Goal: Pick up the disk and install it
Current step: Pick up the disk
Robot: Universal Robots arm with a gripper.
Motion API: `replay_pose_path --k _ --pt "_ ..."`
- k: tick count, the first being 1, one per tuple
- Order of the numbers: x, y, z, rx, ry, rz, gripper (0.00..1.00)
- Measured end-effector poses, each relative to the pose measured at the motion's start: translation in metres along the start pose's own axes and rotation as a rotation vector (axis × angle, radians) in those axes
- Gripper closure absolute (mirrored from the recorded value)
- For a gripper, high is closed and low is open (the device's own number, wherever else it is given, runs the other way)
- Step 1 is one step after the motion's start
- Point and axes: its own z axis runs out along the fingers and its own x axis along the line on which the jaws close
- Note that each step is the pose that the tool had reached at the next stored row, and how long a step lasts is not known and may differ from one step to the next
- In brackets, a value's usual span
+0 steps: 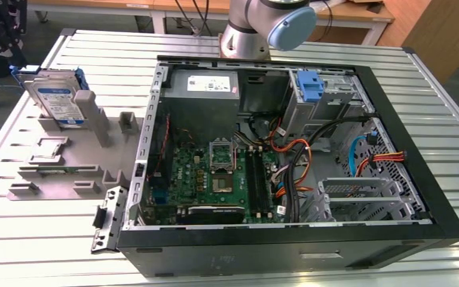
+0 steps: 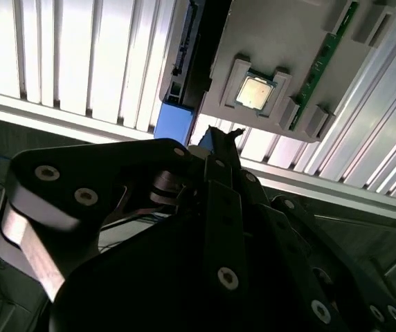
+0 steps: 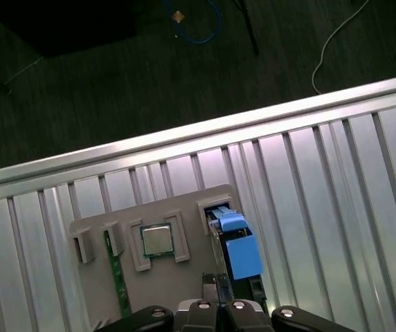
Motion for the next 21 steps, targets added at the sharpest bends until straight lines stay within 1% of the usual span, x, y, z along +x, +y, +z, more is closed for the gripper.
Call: replay_pose_path --k 7,11,14,16,21 --pt "0.0001 0.0002 0.0001 0.0022 -0.0003 -0.005 0.90" --pt "0.0000 0.0002 0.0002 0.0053 -0.0013 -0.047 0.90" --pt "0.0001 0.0002 0.0004 0.0067 -0.0006 -0.081 0.90" --pt "-0.0005 0.0004 0.0010 0.0080 -0.0008 -0.090 0.90" --pt "-0.0008 0.0004 0.0016 0.0077 -0.0004 -0.093 0.90"
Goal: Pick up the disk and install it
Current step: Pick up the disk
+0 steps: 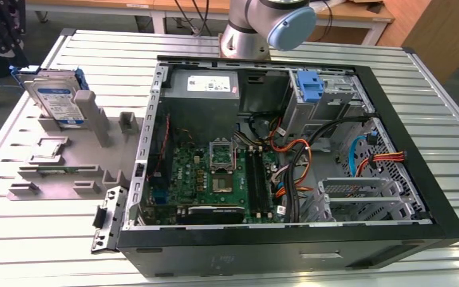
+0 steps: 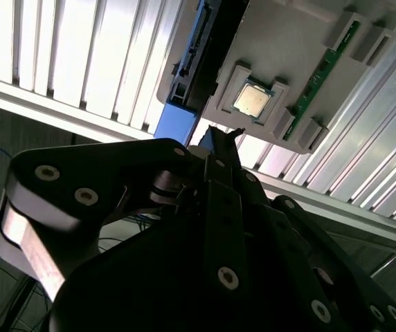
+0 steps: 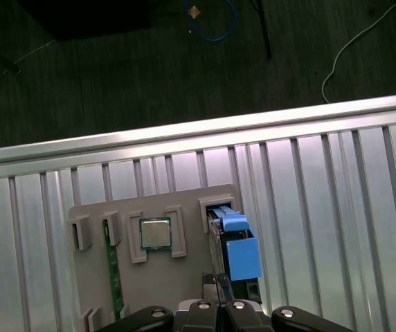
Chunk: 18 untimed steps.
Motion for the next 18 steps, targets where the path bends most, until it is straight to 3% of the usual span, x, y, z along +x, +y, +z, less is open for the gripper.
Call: replay_pose_path --k 12,15,17,18 --pt "-0.0005 0.0003 0.0036 0.0039 -0.0006 -0.003 0.89" --pt "-0.0008 0.0004 0.0041 0.0052 -0.0006 -0.004 0.71" --pt "-0.0009 0.0005 0.0046 0.0058 -0.0009 -0.005 0.71" --pt "-0.0010 0.0006 0.0050 0.0058 -0.0020 -0.005 0.64"
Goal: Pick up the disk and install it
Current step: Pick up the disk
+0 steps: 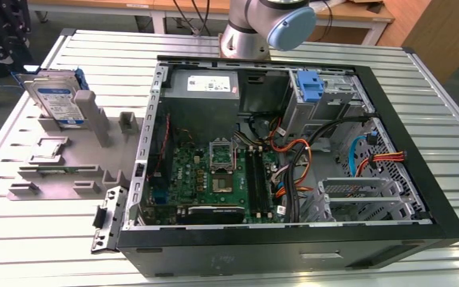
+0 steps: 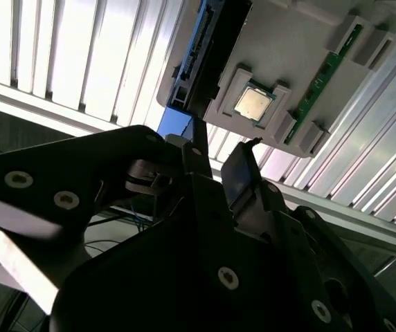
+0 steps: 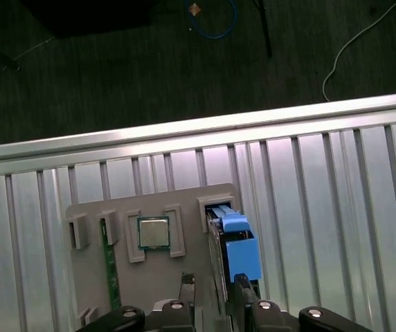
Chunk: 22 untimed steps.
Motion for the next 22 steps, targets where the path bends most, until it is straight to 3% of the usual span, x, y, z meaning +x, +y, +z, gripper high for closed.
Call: replay_pose_path --k 2,6,8,11,16,22 --pt "-0.0001 0.0001 0.0007 -0.0009 -0.0055 0.000 0.64" --pt "-0.0001 0.0005 0.0019 -0.0047 -0.0319 -0.001 0.64" --pt "0.0000 0.0016 0.0031 -0.0057 -0.0375 -0.005 0.64" --pt "0.0002 0.0023 0.0047 -0.0066 -0.0389 -0.024 0.63" --pt "0.0003 0.0025 0.0081 -0.0081 -0.0377 -0.070 0.45" --pt "0.0004 0.0041 0.0151 -0.0077 -0.0385 -0.093 0.45"
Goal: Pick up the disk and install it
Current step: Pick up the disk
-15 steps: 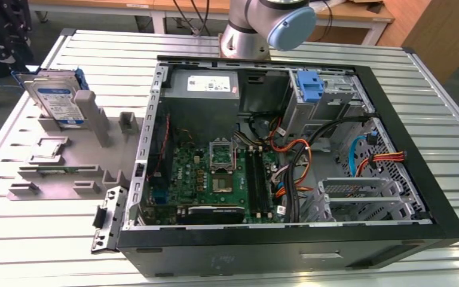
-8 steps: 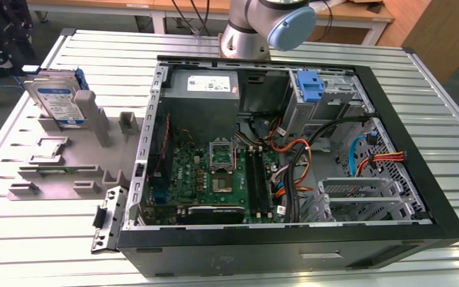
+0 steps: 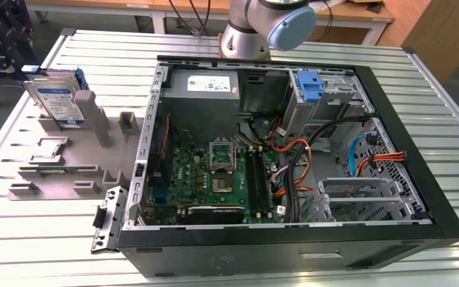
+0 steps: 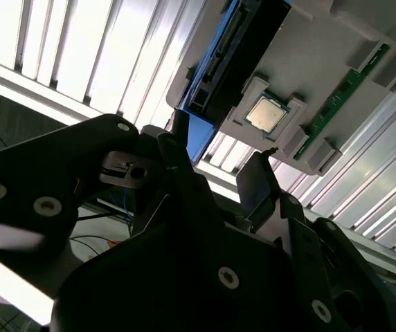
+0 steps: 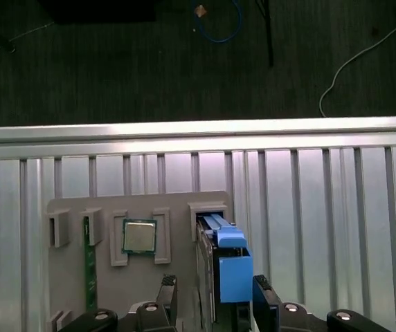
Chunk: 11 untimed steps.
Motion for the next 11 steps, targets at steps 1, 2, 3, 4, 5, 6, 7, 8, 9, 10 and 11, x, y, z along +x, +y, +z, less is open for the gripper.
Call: replay_pose_path --k 1,2,3,4,5,6,7,8,9,10,11 --pt "-0.0003 0.0004 0.0006 0.0010 -0.0001 0.000 0.45" --pt "-0.0007 0.0008 0.0011 0.0016 -0.0002 0.000 0.45" --pt "-0.0011 0.0013 0.0016 0.0018 -0.0002 0.000 0.45" --pt "-0.0015 0.0018 0.0020 0.0019 -0.0003 0.000 0.45" --pt "-0.0022 0.0020 0.0025 0.0021 -0.0004 0.000 0.45" --pt "-0.0026 0.0023 0.0028 0.0021 -0.0004 0.000 0.45" --pt "-0.0032 0.0026 0.0031 0.0020 -0.0003 0.000 0.45" --pt "-0.0039 0.0029 0.0034 0.0022 -0.0004 0.000 0.45" --pt "-0.0044 0.0032 0.0038 0.0022 -0.0005 0.000 0.45" --pt "-0.0048 0.0036 0.0042 0.0020 -0.0007 0.000 0.45" --pt "-0.0051 0.0040 0.0046 0.0019 -0.0009 0.000 0.45"
